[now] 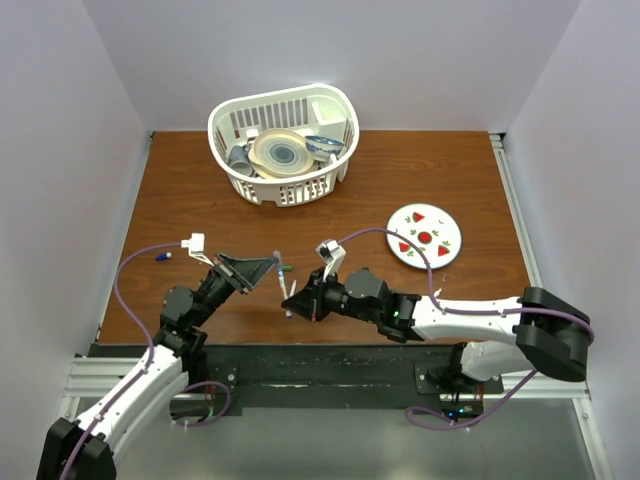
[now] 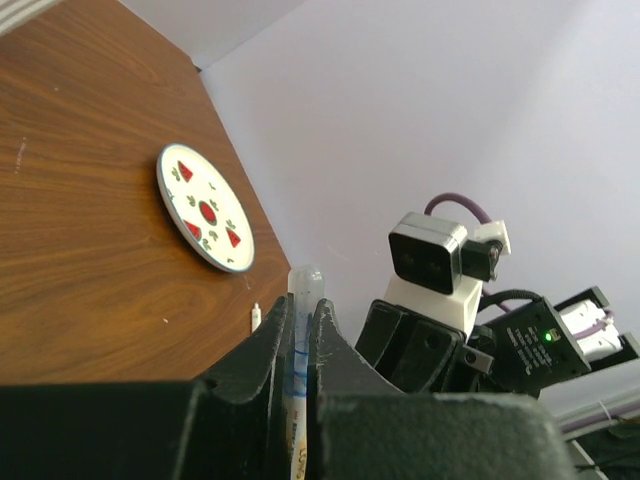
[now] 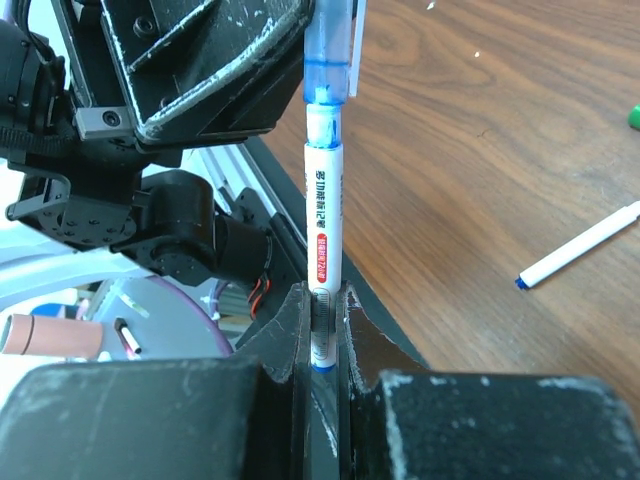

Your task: Insert the pens into the pen caps

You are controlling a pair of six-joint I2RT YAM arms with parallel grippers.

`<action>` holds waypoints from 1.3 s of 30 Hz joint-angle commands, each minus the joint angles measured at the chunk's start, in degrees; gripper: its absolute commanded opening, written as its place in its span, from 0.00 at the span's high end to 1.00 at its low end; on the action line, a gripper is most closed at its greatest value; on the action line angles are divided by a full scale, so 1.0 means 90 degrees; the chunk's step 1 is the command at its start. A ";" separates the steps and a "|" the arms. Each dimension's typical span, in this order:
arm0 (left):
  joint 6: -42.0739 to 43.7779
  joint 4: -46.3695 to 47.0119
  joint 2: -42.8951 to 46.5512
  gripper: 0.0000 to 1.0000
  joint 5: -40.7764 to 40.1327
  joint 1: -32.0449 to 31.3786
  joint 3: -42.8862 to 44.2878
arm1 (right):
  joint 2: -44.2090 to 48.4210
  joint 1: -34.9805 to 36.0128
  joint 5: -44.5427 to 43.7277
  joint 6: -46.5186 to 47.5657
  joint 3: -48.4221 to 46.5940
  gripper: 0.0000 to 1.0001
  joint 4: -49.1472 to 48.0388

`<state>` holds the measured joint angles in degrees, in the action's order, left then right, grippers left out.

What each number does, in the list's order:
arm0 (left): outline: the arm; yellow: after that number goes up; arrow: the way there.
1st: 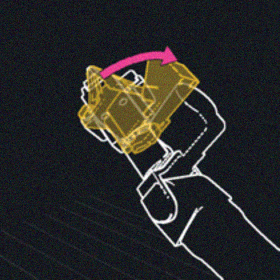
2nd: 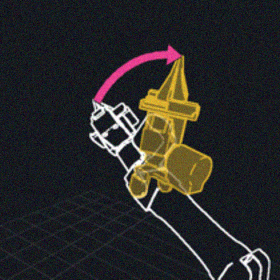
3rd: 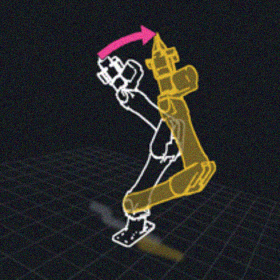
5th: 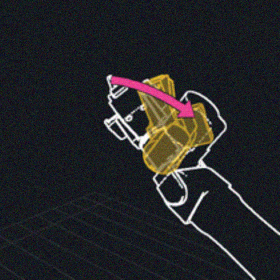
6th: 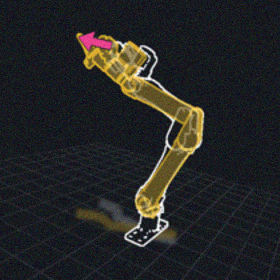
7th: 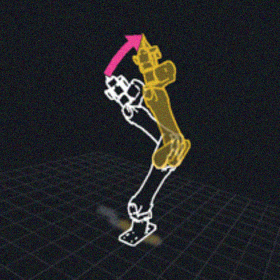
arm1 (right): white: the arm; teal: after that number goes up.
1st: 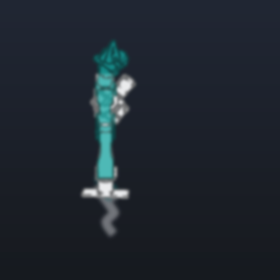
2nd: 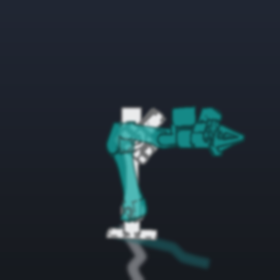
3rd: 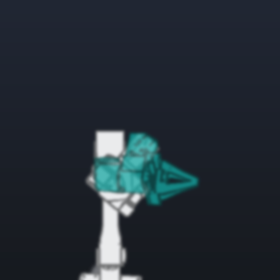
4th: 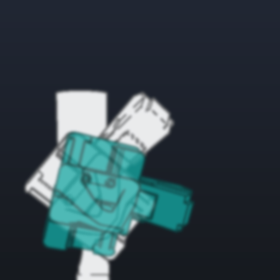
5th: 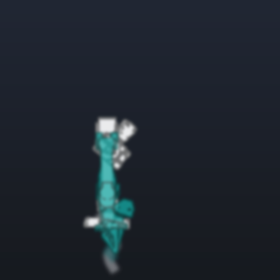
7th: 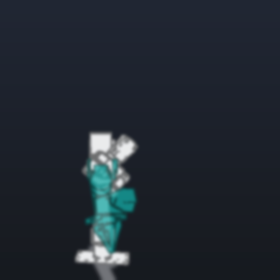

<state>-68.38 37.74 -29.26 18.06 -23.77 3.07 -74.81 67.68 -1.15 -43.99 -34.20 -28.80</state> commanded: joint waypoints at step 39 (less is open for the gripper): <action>0.0732 0.0280 0.0252 0.49 0.1538 -0.0045 0.0577 | 0.1416 0.0019 -0.0419 0.0786 -0.0390 1.00 0.0689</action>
<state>-63.79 37.89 -28.67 29.15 -23.99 6.96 -64.71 67.85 -2.96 -36.05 -38.17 -22.59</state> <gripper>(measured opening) 0.496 0.065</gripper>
